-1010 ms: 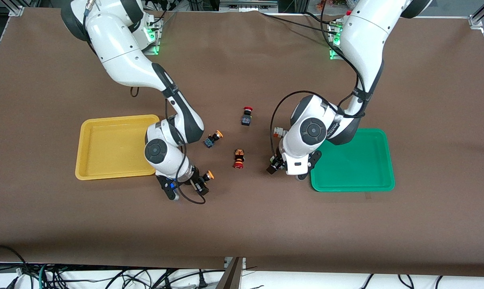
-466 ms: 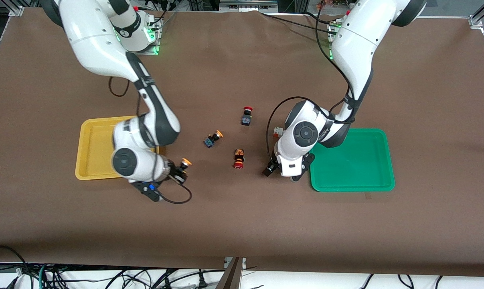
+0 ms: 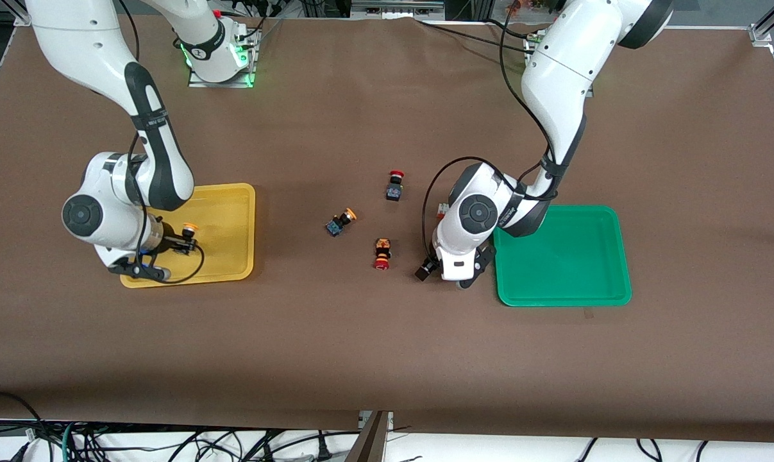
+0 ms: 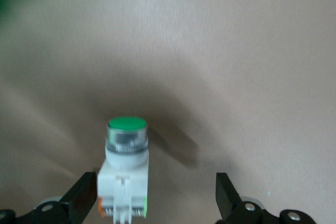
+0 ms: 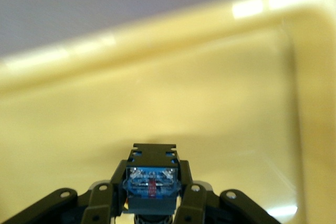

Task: Place green and yellow buttons in trays
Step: 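Place the black button in the yellow tray while the left gripper grasps, then lift the green-capped button toward the green tray while the right gripper returns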

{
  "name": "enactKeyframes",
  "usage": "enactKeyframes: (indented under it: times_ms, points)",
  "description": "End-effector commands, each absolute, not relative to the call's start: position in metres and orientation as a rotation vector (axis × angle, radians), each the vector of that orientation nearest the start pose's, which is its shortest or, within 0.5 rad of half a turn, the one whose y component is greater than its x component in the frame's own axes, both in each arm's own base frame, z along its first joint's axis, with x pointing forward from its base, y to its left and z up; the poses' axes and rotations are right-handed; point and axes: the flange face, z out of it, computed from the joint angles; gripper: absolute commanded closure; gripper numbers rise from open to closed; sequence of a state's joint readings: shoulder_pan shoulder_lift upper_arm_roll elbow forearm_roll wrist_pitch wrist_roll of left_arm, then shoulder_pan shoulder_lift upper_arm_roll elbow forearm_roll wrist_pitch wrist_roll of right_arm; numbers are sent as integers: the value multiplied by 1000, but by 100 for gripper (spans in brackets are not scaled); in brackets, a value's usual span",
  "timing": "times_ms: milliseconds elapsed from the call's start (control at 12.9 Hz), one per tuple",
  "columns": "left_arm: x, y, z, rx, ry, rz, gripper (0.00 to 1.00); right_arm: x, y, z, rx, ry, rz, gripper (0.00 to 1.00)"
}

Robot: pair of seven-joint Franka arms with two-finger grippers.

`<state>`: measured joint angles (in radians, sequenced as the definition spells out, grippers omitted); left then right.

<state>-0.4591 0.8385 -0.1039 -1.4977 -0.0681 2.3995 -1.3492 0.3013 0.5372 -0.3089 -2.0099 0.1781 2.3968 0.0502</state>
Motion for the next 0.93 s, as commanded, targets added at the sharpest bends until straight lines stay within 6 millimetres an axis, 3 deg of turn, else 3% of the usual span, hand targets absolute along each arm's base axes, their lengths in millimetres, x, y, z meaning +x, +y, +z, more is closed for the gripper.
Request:
enactKeyframes:
  times_ms: [0,78,155,311,466,621,699,854]
  points:
    - [618,-375,173,-2962,-1328,45,62,566,4,180,-3143,273,195,43]
    - [617,-377,176,-2962,-1322,48,100,578,15,196,-3097,309,214,9]
    - [614,-382,179,-2966,-1315,47,100,593,32,219,-3055,385,272,1]
    - [612,-380,180,-2934,-1298,85,100,623,89,269,-3018,585,386,1]
    - [610,-371,195,-2875,-1238,118,100,625,166,272,-2951,791,412,1]
    - [609,-357,222,-2804,-1092,51,100,615,233,256,-2830,976,430,1]
    - [610,-343,231,-2765,-1006,48,100,607,264,247,-2788,1031,426,1]
    - [619,-289,234,-2690,-796,143,100,598,295,232,-2747,1118,400,1]
